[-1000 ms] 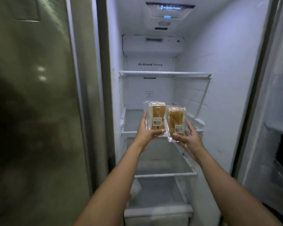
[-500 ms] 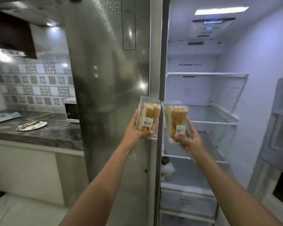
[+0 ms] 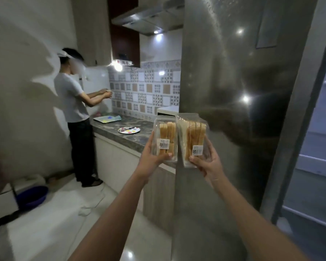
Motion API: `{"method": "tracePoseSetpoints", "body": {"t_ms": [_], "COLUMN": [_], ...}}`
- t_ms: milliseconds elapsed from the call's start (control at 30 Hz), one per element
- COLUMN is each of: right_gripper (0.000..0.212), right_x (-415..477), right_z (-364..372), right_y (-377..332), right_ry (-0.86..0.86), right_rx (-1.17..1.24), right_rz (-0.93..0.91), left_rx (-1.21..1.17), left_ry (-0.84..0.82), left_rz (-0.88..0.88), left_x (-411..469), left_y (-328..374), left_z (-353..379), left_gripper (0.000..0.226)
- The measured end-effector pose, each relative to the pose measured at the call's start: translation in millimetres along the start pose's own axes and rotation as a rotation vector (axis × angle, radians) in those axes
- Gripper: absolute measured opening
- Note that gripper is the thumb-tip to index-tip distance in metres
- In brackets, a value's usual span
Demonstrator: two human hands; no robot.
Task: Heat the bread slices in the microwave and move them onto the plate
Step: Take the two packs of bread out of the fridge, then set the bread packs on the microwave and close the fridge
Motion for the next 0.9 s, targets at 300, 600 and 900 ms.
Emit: {"method": "tracePoseSetpoints", "body": {"t_ms": [300, 600, 900], "right_gripper": [0.088, 0.093, 0.088], "right_x": [162.8, 296.1, 435.4], "right_z": [32.0, 62.2, 98.7], "right_y": [103.8, 203.9, 318.7], "right_ry": [-0.145, -0.314, -0.342], "right_rx": [0.003, 0.037, 0.063], "right_rz": [0.13, 0.238, 0.304], "left_rx": [0.03, 0.023, 0.003], "left_ry": [0.296, 0.575, 0.647], "left_rz": [0.024, 0.016, 0.005], "left_x": [39.2, 52.5, 110.4], "left_y": [-26.9, -50.9, -87.3], "left_z": [-143.8, -264.7, -420.8], "left_gripper": [0.083, 0.083, 0.076]}}
Point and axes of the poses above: each hand's wrist, its own x-axis towards the middle knuckle, its own z-axis out of the palm, y = z × x, the point moved 5 cm from there along x, towards the middle knuckle, and after that the axes turned 13 degrees about -y, right-handed, at the moved point
